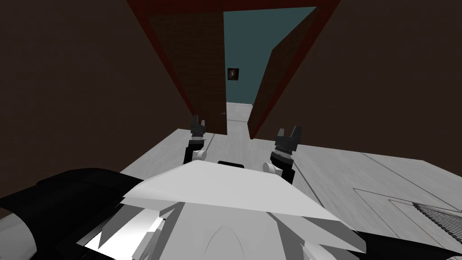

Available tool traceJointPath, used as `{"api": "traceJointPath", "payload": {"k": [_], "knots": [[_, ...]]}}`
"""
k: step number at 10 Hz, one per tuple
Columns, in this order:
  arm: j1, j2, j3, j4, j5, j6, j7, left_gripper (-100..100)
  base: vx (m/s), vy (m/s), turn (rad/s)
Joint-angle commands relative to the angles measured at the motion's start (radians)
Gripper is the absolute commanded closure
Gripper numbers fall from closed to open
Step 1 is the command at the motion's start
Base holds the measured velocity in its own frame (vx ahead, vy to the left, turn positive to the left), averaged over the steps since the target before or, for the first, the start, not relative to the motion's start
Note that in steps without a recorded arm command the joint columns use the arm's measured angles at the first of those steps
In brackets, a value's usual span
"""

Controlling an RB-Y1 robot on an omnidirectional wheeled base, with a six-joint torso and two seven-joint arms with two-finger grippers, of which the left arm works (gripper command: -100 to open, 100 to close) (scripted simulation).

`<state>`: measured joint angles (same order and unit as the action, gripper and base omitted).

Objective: Push the door open

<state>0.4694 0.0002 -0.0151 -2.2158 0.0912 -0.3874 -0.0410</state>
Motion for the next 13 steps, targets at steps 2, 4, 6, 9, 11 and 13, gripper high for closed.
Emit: {"api": "traceJointPath", "payload": {"k": [2,4,6,9,11,13], "knots": [[-0.021,0.011,0.001,0.053,-0.002,-0.014,0.004,-100,0.108,0.012,0.004],[-0.039,0.019,0.002,0.099,-0.004,-0.025,0.007,-100,0.125,0.016,0.004],[-0.063,0.029,0.003,0.158,-0.007,-0.041,0.011,-100,0.100,0.024,0.003],[-0.092,0.039,0.004,0.231,-0.010,-0.059,0.015,-100,0.115,0.017,0.004],[-0.113,0.045,0.005,0.283,-0.012,-0.073,0.019,-100,0.093,0.016,0.004],[-0.136,0.052,0.006,0.342,-0.014,-0.088,0.023,-100,0.100,0.016,0.004]]}}
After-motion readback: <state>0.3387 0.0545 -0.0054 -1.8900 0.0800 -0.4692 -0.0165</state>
